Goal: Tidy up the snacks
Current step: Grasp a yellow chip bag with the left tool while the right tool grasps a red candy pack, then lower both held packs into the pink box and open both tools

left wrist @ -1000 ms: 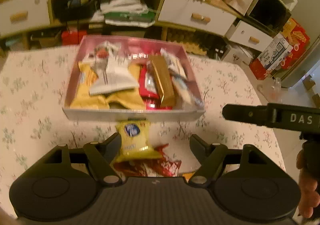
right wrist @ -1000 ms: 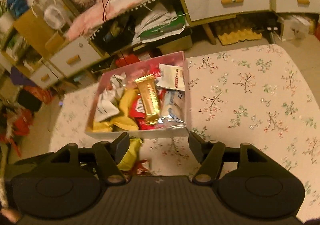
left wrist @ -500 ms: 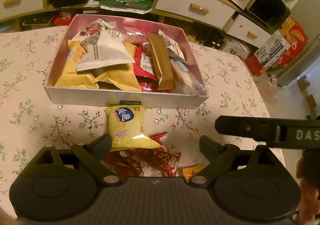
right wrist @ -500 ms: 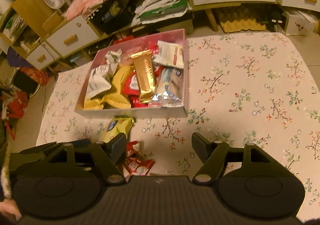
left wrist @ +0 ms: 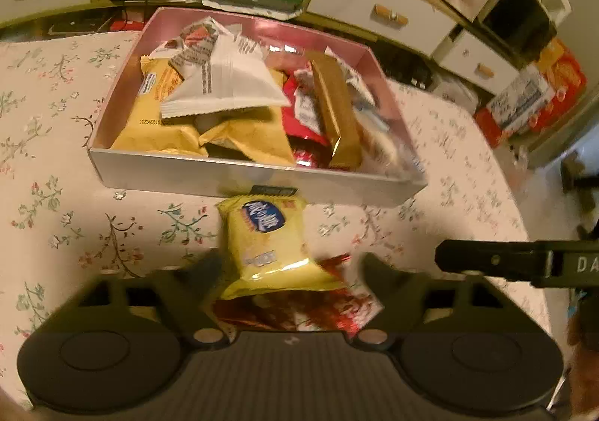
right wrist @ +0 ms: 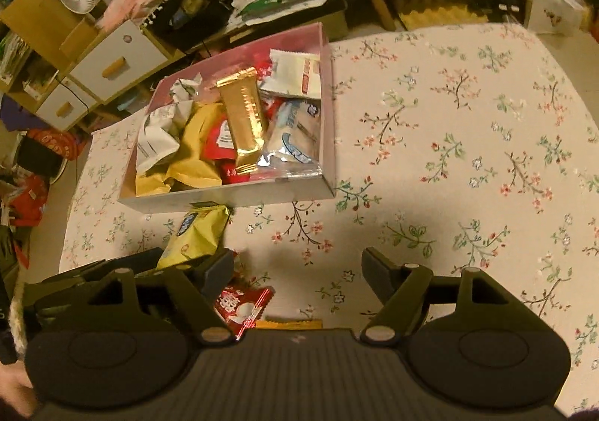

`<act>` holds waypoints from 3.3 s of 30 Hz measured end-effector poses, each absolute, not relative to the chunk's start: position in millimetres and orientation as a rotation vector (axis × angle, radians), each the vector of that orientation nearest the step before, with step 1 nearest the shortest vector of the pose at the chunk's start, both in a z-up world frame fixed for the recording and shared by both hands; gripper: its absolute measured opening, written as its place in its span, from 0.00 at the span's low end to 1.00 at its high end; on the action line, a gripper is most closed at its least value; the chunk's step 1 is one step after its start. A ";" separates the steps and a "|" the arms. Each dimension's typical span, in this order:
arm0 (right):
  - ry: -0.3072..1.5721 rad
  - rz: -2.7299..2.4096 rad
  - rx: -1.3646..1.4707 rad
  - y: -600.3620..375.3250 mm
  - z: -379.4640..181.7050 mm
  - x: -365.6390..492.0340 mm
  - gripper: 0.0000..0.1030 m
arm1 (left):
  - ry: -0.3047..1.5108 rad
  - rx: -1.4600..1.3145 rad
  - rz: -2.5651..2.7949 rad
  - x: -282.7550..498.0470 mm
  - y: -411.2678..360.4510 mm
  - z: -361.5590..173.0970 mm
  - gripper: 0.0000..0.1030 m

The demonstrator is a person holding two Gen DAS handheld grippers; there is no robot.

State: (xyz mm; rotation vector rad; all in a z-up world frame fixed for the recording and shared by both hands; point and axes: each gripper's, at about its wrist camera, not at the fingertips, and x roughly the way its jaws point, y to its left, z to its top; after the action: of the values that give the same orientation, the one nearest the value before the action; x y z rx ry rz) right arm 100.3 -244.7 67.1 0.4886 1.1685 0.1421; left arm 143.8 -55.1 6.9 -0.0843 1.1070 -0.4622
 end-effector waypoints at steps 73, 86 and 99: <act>0.994 0.209 0.388 -242.3 86.0 132.0 0.27 | 0.892 0.000 -0.547 174.0 -78.8 58.7 0.43; 0.970 0.159 0.385 -252.6 75.9 157.5 0.27 | 0.859 0.070 -0.529 185.7 -93.7 35.4 0.56; 0.937 0.229 0.452 -238.0 71.4 177.8 0.27 | 0.841 -0.049 -0.495 177.5 -49.6 80.5 0.65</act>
State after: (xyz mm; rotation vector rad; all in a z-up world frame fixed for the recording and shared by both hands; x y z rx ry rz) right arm 177.8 -238.0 71.4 0.4519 0.9369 0.2288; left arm 177.5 -49.6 80.5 -0.0488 0.8412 -0.4946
